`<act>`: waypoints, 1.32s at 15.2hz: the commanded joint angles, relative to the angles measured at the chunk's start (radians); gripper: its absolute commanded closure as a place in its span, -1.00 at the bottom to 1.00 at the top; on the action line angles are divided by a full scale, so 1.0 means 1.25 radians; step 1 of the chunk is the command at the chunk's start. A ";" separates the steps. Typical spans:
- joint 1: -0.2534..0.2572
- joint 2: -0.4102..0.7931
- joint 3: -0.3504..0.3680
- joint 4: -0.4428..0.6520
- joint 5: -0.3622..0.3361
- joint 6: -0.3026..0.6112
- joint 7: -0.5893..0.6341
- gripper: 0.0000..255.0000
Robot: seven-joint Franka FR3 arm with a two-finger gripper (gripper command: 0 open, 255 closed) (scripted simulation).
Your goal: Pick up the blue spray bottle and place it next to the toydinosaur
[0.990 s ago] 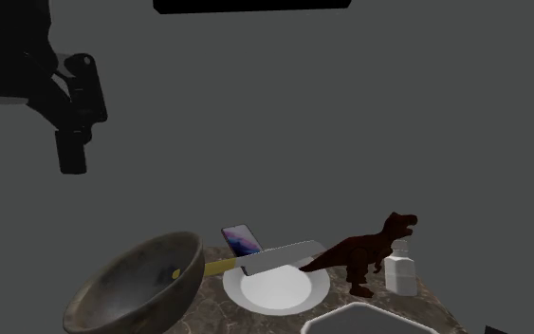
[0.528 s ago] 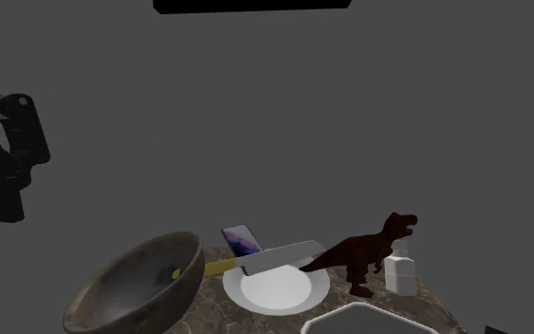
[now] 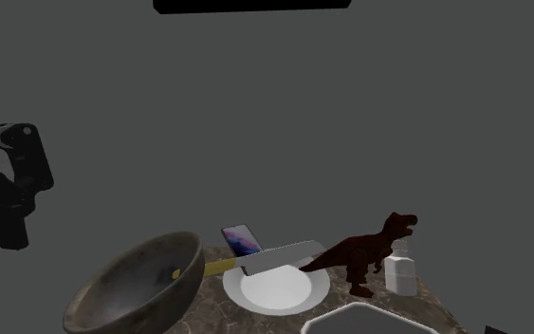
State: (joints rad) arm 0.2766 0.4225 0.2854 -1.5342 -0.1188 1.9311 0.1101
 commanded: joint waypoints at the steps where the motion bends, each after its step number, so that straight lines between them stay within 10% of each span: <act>1: 0.000 0.000 0.000 0.000 0.000 0.001 0.000 -1.00; 3: 0.000 0.000 0.000 0.000 0.000 0.000 0.000 -1.00; 4: 0.000 0.000 0.000 0.000 0.000 0.000 0.000 1.00; 20: 0.002 -0.013 0.003 0.056 0.005 -0.068 -0.004 1.00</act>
State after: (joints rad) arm 0.2786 0.4097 0.2883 -1.4751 -0.1136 1.8600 0.1069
